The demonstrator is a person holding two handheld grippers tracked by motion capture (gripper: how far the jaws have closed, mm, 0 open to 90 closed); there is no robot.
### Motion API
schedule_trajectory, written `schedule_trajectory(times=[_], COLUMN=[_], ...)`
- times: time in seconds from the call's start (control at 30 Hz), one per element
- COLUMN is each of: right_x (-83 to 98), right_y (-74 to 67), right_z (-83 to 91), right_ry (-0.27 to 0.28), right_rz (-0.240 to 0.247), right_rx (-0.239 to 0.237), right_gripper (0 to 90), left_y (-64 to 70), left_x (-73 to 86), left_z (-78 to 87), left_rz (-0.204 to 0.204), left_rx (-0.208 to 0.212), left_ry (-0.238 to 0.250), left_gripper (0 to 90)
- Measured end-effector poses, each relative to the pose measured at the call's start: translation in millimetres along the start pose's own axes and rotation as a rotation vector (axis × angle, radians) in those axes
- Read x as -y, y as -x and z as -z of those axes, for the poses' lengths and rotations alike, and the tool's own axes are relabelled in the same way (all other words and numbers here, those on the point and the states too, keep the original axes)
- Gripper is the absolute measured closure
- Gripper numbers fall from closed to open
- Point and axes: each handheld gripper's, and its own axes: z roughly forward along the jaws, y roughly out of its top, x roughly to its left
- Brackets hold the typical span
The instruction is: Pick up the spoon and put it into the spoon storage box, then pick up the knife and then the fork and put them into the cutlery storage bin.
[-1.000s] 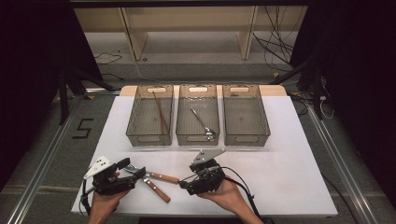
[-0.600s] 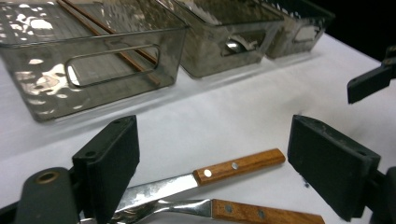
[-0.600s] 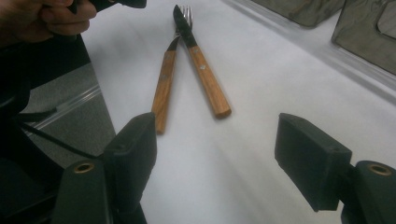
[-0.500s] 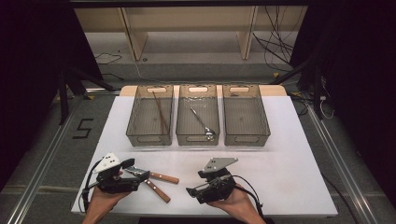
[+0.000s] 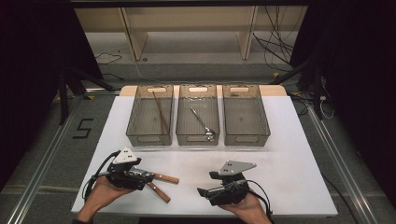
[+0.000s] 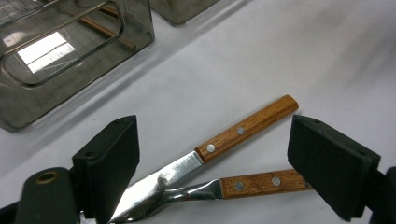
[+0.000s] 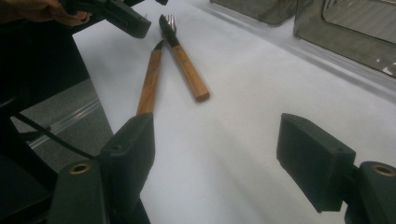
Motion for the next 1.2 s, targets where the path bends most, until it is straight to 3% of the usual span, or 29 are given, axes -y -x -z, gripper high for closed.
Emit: schedule_trajectory(times=[0.6,1.2], right_x=[12.9,18.8], right_y=[6.7,10.3], right_z=[24.4,31.6], right_ry=[0.086,0.098], right_rz=[-0.023,-0.037], right_rx=[0.024,0.036], right_gripper=[24.9,23.4], left_y=[0.5,5.5], left_x=[-29.8,-53.5], left_z=[-15.4,-32.7], left_rz=[-0.208,-0.399], left_rx=[0.02,0.051], left_ry=[-0.219,-0.398], left_gripper=[16.9,23.4])
